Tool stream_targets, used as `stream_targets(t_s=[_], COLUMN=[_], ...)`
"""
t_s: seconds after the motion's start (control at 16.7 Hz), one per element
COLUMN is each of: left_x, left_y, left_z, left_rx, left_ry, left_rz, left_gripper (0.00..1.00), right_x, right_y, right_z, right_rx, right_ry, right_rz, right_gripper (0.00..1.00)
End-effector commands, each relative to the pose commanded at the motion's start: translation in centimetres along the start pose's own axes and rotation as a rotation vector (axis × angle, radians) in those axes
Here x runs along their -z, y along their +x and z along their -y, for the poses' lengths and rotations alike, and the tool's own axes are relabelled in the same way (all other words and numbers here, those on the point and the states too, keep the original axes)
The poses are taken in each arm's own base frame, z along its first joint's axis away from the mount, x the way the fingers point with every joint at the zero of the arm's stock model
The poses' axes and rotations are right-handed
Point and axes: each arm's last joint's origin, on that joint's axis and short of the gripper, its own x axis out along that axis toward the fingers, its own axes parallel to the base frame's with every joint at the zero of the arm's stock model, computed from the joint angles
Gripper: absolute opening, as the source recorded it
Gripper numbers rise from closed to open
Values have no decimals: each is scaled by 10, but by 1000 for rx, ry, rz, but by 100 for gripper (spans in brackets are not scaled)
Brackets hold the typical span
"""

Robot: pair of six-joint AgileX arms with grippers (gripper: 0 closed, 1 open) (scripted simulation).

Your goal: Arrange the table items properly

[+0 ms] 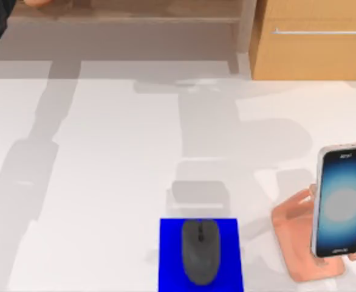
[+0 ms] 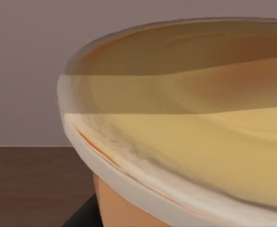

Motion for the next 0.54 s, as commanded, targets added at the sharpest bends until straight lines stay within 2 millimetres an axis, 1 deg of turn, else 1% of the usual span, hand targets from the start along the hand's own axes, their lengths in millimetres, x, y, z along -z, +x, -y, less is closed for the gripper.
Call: stream_targets(t_s=[0.18,0.24,0.54], left_x=[0,0,0], left_y=[0,0,0], left_z=[0,0,0], left_rx=[0,0,0], left_ry=[0,0,0], left_rz=[0,0,0], left_gripper=[98,100,100], right_x=[0,0,0], right_y=[0,0,0], right_z=[0,0,0], right_rx=[0,0,0], right_ry=[0,0,0], right_rz=[0,0,0], right_gripper=[100,100,100])
